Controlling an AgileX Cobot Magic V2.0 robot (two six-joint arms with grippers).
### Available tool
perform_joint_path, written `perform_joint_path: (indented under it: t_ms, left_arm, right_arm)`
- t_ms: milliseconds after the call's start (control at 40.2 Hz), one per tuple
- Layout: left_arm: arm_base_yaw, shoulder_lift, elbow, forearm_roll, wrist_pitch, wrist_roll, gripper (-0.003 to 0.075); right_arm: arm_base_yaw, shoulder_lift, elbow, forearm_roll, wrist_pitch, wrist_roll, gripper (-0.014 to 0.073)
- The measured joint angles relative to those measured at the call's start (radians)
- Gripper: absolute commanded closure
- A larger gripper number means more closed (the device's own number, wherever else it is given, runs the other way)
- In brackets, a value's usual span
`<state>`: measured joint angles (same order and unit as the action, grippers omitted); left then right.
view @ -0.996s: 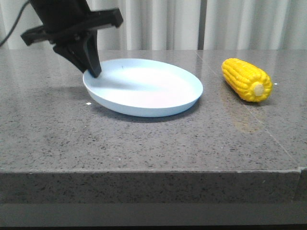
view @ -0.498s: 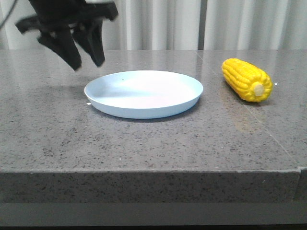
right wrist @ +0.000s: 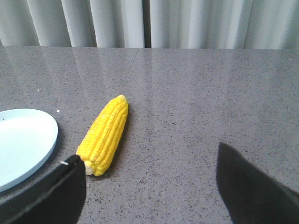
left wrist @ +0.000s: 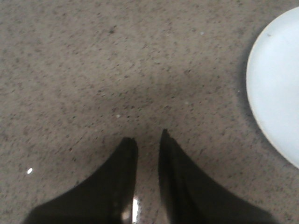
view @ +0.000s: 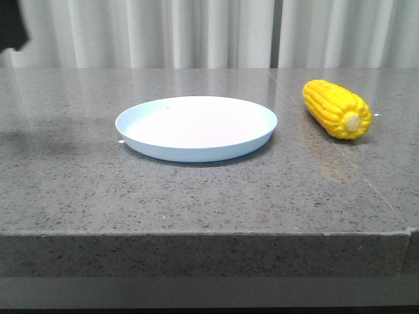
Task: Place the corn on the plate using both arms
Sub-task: 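Lift the left gripper off the plate and withdraw it, then lower the right gripper over the yellow corn cob and grasp it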
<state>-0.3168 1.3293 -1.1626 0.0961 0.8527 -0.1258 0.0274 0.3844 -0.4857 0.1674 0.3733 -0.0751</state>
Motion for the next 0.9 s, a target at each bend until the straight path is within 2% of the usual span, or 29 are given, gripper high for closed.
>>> perform_joint_path:
  t_ms: [50, 498, 697, 896]
  left_arm:
    - [0.009, -0.058, 0.057, 0.003, -0.023, -0.009, 0.074]
    - [0.039, -0.661, 0.55, 0.028, -0.271, -0.024, 0.0741]
    - [0.041, -0.985, 0.705, 0.033, -0.313, -0.024, 0.0741]
    - [0.041, -1.22, 0.78, 0.037, -0.313, -0.024, 0.0741]
  right_arm:
    - [0.0, 0.0, 0.0, 0.0, 0.0, 0.0, -0.0004]
    - [0.0, 0.0, 0.0, 0.0, 0.0, 0.0, -0.0004]
    - [0.0, 0.0, 0.0, 0.0, 0.0, 0.0, -0.0004]
    - [0.0, 0.0, 0.0, 0.007, 0.0, 0.0, -0.0004]
